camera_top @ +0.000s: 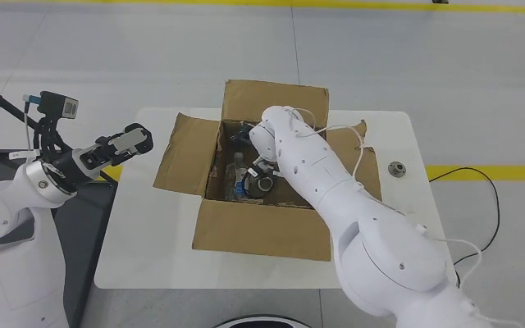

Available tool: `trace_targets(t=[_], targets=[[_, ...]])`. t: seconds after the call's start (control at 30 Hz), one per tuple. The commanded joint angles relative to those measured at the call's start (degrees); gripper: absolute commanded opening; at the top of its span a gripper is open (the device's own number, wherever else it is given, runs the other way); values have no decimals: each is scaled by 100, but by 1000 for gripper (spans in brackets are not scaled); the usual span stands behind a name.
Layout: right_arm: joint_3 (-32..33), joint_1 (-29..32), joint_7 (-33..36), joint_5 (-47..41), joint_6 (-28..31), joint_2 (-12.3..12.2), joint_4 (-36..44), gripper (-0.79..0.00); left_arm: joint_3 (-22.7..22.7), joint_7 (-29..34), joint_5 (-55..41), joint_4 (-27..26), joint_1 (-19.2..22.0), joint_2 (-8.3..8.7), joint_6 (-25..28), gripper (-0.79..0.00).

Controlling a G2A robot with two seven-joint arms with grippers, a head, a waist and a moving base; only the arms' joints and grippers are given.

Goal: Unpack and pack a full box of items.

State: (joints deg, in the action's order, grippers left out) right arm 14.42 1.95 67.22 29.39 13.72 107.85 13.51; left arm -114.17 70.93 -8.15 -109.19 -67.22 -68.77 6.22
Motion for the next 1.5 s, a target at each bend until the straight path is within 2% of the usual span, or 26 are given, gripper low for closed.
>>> trace_targets(t=[0.0,0.27,0.57,0.73,0.9,1.03,1.27,1.47], targets=[[86,-74,-10,-101,176,-23,9,0,0,0,0,0,0,0,0,0],[439,-459,-11,-473,1013,-233,-93,0,0,0,0,0,0,0,0,0],[940,-785,-119,-1114,2452,-642,-221,0,0,0,0,0,0,0,0,0],[1054,-690,-442,-1270,2776,-893,31,0,0,0,0,0,0,0,0,0],[1134,-542,-542,-1425,2877,-1220,566,0,0,0,0,0,0,0,0,0],[1240,-385,-498,-1574,2833,-1579,1275,0,0,0,0,0,0,0,0,0],[1747,146,204,-1668,2126,-2390,3126,0,0,0,0,0,0,0,0,0],[1747,146,204,-1668,2126,-2390,3126,0,0,0,0,0,0,0,0,0]])
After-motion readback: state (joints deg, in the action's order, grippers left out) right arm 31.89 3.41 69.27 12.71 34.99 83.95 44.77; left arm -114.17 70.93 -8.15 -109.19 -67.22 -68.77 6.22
